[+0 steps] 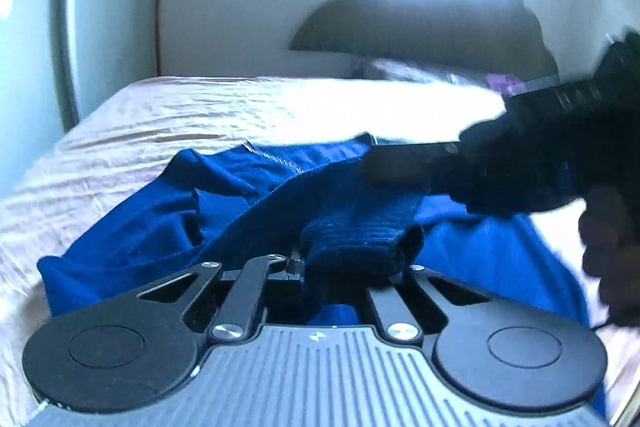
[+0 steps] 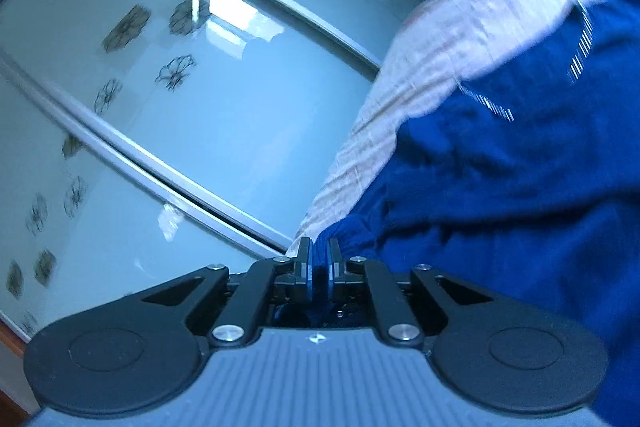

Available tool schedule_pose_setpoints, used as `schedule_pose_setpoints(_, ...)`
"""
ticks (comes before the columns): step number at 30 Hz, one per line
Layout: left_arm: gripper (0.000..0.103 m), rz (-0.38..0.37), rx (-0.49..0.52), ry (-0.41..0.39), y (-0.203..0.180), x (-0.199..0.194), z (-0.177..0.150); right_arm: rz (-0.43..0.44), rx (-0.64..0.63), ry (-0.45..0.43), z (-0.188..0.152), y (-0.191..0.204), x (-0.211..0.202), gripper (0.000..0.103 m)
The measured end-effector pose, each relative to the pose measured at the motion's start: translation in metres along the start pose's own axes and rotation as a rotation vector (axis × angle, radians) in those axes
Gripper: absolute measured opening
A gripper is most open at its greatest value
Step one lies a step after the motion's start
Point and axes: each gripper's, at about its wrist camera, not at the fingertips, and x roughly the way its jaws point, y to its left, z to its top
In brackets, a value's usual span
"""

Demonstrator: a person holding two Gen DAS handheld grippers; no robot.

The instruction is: Fold small clothes

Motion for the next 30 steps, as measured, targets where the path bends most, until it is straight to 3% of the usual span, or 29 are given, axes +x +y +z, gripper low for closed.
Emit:
schedule_pose_setpoints(5, 0.005, 0.036, -0.052, -0.069, -0.003, 0.011, 0.023, -0.017, -0.127, -0.009, 0.025, 0.023, 0.012, 0.007)
schedule_pose_setpoints(13, 0.004, -0.037, -0.183, -0.12, 0.006, 0.015, 0.067, -0.011, -0.18, -0.098, 0.059, 0.037, 0.003, 0.008)
schedule_pose_setpoints(21, 0.004, -0.046, -0.093, -0.156, -0.026, 0.022, 0.114, -0.081, -0.265, -0.165, 0.085, 0.044, -0.009, 0.007)
schedule_pose_setpoints(30, 0.004, -0.127, -0.063, -0.107, -0.075, 0.061, 0.132, -0.155, -0.21, -0.27, 0.099, 0.009, -0.057, 0.007)
